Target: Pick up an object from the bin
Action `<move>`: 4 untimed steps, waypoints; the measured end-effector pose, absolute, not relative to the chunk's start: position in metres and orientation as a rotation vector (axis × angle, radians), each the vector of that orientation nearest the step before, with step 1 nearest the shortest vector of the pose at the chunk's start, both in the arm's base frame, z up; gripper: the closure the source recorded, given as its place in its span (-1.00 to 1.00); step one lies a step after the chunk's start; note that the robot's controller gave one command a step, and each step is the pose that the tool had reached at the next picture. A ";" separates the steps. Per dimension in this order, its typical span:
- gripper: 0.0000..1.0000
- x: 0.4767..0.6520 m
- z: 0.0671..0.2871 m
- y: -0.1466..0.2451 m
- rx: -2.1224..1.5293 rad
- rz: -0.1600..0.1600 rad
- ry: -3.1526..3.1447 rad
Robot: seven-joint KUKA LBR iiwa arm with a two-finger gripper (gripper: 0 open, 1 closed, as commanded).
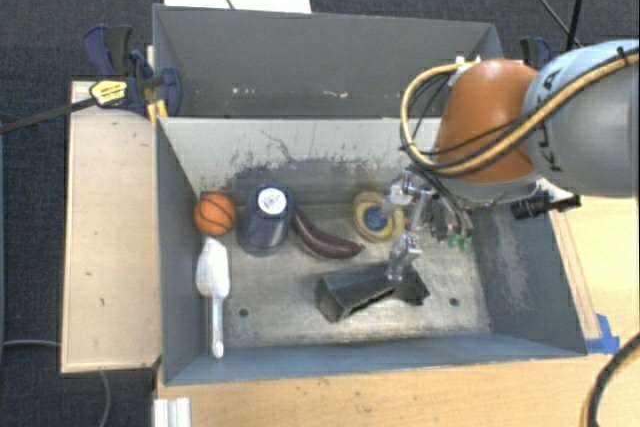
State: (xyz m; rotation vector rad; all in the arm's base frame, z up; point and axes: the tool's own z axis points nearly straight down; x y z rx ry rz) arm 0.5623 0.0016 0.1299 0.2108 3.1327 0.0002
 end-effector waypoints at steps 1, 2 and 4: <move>-1.00 0.562 0.130 0.002 0.210 0.000 3.133; -1.00 0.562 0.108 0.007 0.283 0.003 3.119; 1.00 0.560 0.101 0.008 0.338 0.002 3.118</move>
Offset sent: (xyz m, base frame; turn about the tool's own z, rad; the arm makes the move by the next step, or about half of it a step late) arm -0.0076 0.0121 -0.0599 0.1040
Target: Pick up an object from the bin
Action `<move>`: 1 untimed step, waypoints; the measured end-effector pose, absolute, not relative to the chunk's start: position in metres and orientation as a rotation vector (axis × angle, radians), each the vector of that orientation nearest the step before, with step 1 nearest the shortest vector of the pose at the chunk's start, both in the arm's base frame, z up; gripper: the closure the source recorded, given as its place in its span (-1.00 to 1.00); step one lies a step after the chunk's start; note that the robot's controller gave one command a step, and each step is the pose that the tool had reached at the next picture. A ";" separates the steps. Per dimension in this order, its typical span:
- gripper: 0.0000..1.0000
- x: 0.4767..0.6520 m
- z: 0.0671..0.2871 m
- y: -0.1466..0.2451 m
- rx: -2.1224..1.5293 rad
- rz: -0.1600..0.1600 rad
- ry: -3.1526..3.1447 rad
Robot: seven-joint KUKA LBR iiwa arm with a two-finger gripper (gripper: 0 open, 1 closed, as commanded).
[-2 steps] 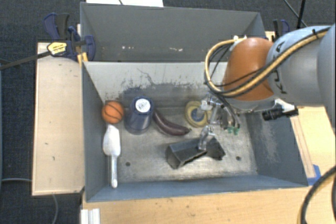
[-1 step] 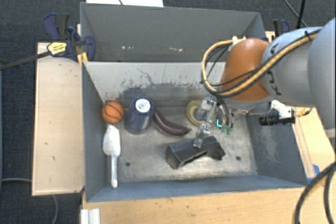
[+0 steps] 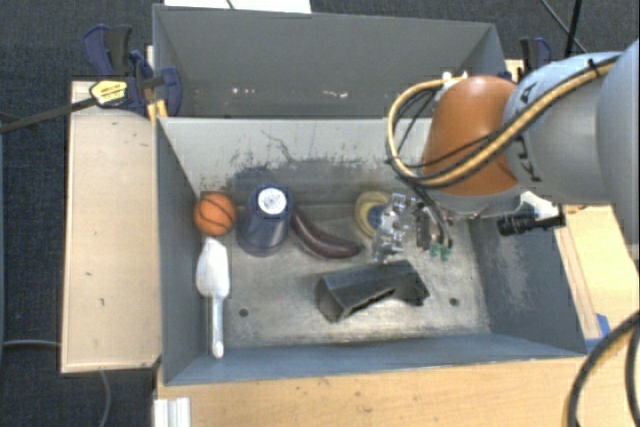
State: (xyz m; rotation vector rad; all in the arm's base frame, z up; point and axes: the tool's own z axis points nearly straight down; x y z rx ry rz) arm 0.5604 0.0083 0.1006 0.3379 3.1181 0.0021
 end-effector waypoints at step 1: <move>-1.00 0.562 0.102 0.007 0.338 0.000 3.112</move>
Offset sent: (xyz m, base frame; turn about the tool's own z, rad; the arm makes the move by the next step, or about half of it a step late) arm 0.0000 0.0000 0.0000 0.0000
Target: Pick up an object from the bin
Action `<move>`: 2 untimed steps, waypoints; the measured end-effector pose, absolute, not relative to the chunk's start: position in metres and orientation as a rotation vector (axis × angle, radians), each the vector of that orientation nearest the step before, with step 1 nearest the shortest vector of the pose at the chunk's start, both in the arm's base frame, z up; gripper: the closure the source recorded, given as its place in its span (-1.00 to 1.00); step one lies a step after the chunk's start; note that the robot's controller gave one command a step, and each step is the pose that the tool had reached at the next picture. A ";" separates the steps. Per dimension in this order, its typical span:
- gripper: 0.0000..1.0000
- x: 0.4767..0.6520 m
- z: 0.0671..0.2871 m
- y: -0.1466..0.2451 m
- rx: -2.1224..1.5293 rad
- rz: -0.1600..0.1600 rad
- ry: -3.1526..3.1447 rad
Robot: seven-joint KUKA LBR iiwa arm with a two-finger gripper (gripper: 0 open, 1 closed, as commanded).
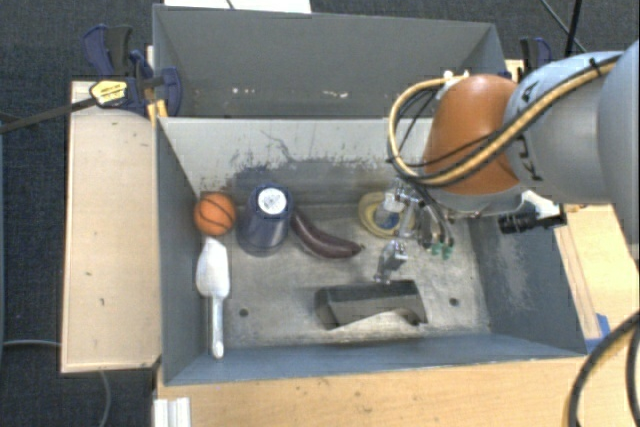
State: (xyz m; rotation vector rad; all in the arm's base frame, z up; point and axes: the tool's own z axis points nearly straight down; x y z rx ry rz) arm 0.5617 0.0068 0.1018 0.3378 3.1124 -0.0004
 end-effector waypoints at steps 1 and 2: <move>-1.00 0.562 0.102 0.007 0.338 0.000 3.112; -1.00 0.567 0.089 0.045 0.300 -0.003 3.104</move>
Offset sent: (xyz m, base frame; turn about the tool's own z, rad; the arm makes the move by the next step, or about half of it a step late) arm -0.0021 0.0687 -0.0318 -0.0484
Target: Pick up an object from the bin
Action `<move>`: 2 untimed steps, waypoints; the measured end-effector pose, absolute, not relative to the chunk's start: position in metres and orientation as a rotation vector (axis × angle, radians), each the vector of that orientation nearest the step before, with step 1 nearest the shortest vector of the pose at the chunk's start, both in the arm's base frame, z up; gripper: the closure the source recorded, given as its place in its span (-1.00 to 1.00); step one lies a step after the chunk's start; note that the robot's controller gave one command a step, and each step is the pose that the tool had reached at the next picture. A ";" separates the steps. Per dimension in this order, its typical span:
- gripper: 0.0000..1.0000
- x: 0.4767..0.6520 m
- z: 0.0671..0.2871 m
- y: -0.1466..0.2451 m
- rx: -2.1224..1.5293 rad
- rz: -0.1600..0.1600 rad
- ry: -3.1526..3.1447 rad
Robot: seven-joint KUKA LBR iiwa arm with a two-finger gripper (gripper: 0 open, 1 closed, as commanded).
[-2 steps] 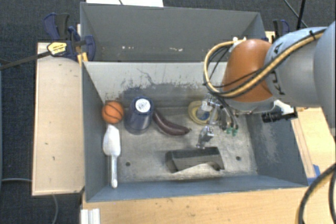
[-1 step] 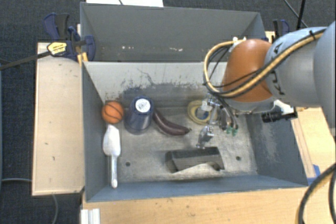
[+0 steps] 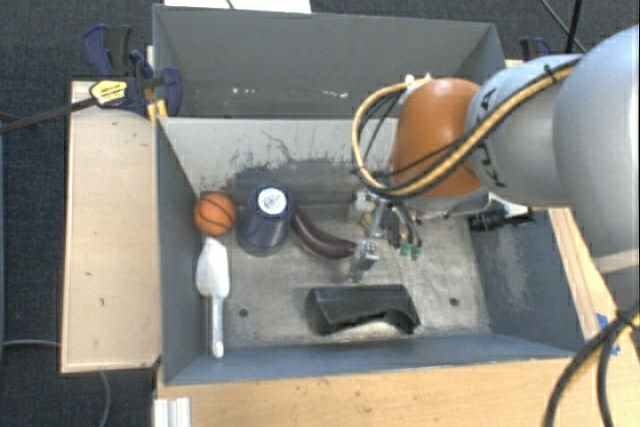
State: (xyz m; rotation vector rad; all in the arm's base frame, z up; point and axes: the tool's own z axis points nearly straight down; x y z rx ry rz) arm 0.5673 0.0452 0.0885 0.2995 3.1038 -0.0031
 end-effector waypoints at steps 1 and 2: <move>1.00 0.574 0.077 0.102 0.209 0.002 3.132; 1.00 0.574 0.077 0.102 0.209 0.002 3.132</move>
Offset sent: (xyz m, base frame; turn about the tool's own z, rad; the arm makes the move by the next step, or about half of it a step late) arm 0.0000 0.0000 0.0000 0.0000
